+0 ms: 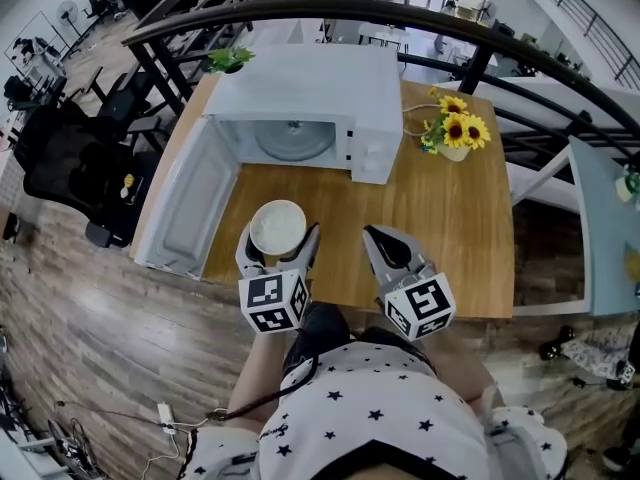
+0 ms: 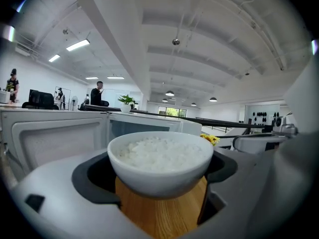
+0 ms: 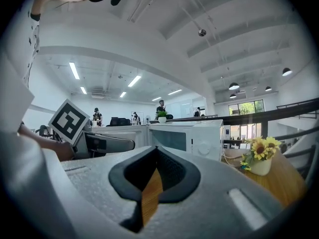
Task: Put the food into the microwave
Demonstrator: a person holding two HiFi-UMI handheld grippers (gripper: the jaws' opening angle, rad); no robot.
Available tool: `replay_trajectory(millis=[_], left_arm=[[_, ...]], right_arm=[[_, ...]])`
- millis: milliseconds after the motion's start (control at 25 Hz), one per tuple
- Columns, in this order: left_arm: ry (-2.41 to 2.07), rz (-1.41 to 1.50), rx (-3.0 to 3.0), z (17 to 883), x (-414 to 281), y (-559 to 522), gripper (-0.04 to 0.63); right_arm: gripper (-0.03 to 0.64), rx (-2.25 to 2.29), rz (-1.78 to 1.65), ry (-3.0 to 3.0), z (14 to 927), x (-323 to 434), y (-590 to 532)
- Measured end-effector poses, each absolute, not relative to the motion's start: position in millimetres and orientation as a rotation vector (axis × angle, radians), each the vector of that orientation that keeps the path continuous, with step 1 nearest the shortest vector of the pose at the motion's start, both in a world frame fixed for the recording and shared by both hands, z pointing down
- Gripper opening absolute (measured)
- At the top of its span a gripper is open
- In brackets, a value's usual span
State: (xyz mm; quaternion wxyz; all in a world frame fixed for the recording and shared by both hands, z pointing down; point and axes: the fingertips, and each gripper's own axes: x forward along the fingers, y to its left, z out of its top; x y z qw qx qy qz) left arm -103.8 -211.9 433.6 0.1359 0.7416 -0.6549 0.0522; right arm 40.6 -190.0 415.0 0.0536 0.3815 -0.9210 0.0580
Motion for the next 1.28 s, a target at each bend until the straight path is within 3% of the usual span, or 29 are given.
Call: replay_trajectory(millis=[1280], left_arm=[[-1.816, 0.278, 2.169, 499, -136, -417, 0.492]], right_arm=[[0.006, 1.171, 0.277, -2.676, 454, -4, -325]])
